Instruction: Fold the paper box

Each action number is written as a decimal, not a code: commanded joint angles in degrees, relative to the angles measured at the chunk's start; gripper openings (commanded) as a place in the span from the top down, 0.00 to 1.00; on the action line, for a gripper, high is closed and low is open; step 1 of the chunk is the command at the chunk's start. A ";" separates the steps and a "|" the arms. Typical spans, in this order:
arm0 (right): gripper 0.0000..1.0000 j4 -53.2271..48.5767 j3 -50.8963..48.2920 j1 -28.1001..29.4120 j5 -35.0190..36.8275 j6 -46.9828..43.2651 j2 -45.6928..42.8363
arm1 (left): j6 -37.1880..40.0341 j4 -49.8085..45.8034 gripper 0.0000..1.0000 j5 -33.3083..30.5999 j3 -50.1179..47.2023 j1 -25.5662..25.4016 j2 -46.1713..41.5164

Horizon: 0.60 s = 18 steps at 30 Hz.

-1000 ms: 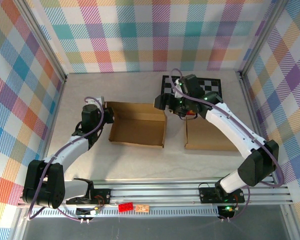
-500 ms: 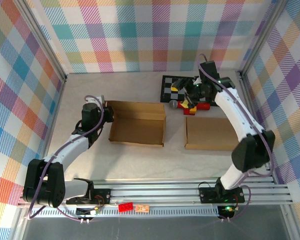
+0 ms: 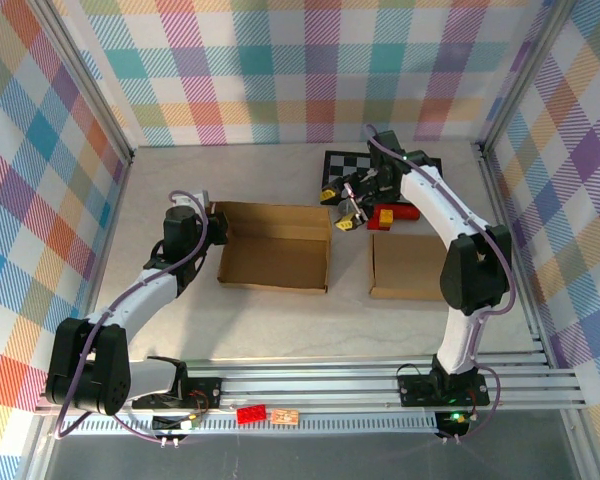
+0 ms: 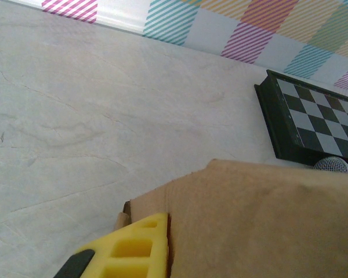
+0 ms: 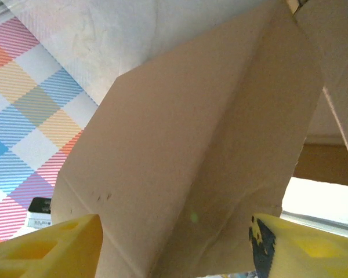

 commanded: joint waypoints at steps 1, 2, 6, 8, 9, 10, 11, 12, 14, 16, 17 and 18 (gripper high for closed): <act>0.36 -0.72 -1.86 0.77 -2.50 0.23 -0.17 | -1.34 1.87 0.90 1.00 0.89 -0.60 0.14; 0.39 -0.18 -2.44 0.89 -2.59 0.38 -0.17 | -1.62 1.91 0.90 0.99 0.81 -0.68 0.15; 0.46 1.06 -3.74 1.38 -2.93 0.39 0.17 | -2.68 2.31 0.89 1.14 0.54 -0.90 0.15; 0.46 0.50 -3.85 1.64 -3.11 -0.22 0.45 | -3.09 2.23 0.88 1.52 0.45 -0.95 0.06; 0.46 0.32 -4.10 1.75 -3.09 -0.50 0.54 | -3.33 2.16 0.88 1.70 0.37 -1.04 0.07; 0.46 0.38 -4.61 1.78 -3.12 -0.61 0.45 | -3.83 2.14 0.88 1.83 0.20 -1.12 -0.02; 0.47 0.60 -5.06 1.87 -3.20 -0.52 0.37 | -4.20 2.18 0.88 1.92 -0.03 -1.12 -0.11; 0.48 0.95 -5.58 1.93 -3.29 -0.31 0.28 | -4.66 2.22 0.87 2.01 -0.30 -1.27 -0.27; 0.50 1.62 -6.22 2.21 -3.49 0.05 0.19 | -5.38 2.46 0.87 1.83 -0.91 -1.39 -0.62; 0.50 1.70 -6.32 2.65 -3.42 0.09 0.38 | -6.11 2.79 0.87 1.71 -1.69 -1.47 -1.00; 0.50 1.72 -6.41 2.81 -3.44 0.18 0.49 | -6.57 2.90 0.87 1.70 -1.95 -1.48 -1.15; 0.50 1.88 -6.67 2.97 -3.49 0.18 0.62 | -7.03 2.95 0.87 1.70 -2.17 -1.49 -1.12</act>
